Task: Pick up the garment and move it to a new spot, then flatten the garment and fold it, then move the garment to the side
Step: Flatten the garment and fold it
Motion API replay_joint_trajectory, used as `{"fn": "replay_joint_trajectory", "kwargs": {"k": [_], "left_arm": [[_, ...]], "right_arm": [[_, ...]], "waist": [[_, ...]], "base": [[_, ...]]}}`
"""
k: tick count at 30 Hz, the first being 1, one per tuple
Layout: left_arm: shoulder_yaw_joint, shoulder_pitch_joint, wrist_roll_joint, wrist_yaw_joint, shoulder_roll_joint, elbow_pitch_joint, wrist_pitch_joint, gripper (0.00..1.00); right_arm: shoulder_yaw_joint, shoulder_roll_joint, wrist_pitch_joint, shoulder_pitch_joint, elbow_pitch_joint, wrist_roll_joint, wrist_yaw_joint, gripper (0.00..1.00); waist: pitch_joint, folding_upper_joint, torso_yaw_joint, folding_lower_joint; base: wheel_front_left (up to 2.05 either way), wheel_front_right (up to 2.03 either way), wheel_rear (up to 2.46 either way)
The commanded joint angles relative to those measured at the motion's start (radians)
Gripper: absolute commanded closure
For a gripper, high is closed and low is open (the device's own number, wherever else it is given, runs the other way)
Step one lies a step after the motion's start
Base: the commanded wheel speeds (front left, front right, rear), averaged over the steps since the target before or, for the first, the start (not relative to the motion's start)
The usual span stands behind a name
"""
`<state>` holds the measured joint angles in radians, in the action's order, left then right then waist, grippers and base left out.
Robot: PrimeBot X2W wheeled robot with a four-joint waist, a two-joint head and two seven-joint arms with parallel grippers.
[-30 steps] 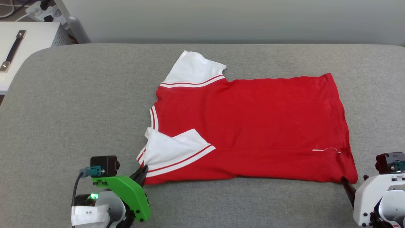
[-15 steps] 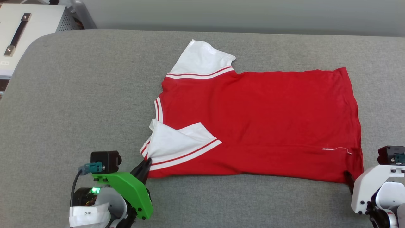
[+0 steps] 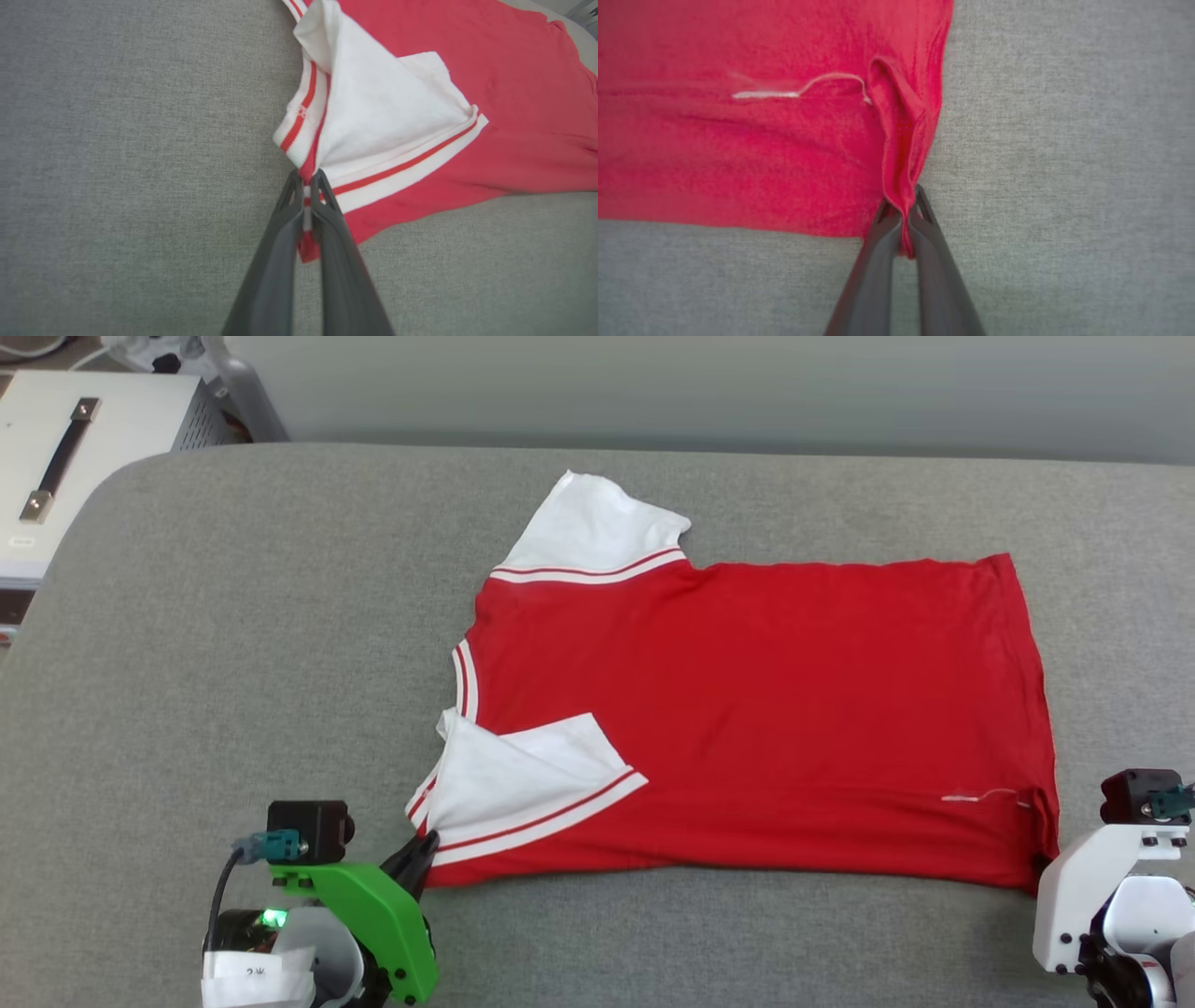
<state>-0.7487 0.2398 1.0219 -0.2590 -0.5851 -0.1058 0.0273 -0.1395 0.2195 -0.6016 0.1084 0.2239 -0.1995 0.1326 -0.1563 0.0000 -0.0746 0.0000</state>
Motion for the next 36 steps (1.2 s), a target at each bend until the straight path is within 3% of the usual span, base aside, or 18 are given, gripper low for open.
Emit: {"fn": "replay_joint_trajectory", "kwargs": {"k": [1, 9, 17, 26, 36], "left_arm": [[0.001, -0.02, 0.0, 0.003, -0.014, -0.01, -0.001, 1.0], [-0.009, -0.062, 0.008, 0.003, -0.036, -0.019, 0.006, 1.0], [-0.036, -0.144, 0.035, 0.0, -0.051, 0.002, 0.029, 1.0], [-0.058, -0.158, 0.046, 0.022, -0.021, -0.042, 0.032, 1.0], [-0.078, -0.11, 0.027, 0.067, 0.022, -0.136, 0.019, 1.0]], "right_arm": [[-0.003, 0.016, -0.006, -0.013, 0.014, -0.006, -0.002, 1.0], [0.016, 0.071, -0.052, -0.056, -0.034, -0.071, -0.002, 1.0], [0.028, 0.13, -0.172, -0.151, -0.127, -0.159, -0.002, 1.0], [0.012, 0.105, -0.209, -0.214, -0.162, -0.185, -0.002, 1.0], [0.036, 0.09, -0.152, -0.193, -0.097, -0.175, -0.002, 1.0]], "waist": [[0.027, 0.0, 0.01, 0.0], [0.095, 0.0, 0.023, 0.0], [0.131, 0.0, 0.034, 0.0], [0.116, 0.0, 0.033, 0.0], [0.068, 0.0, 0.026, 0.0]], "base": [[0.0, 0.0, 0.0], [0.0, 0.0, 0.0], [0.0, 0.0, 0.0], [0.0, 0.0, 0.0], [0.0, 0.0, 0.0]]}}
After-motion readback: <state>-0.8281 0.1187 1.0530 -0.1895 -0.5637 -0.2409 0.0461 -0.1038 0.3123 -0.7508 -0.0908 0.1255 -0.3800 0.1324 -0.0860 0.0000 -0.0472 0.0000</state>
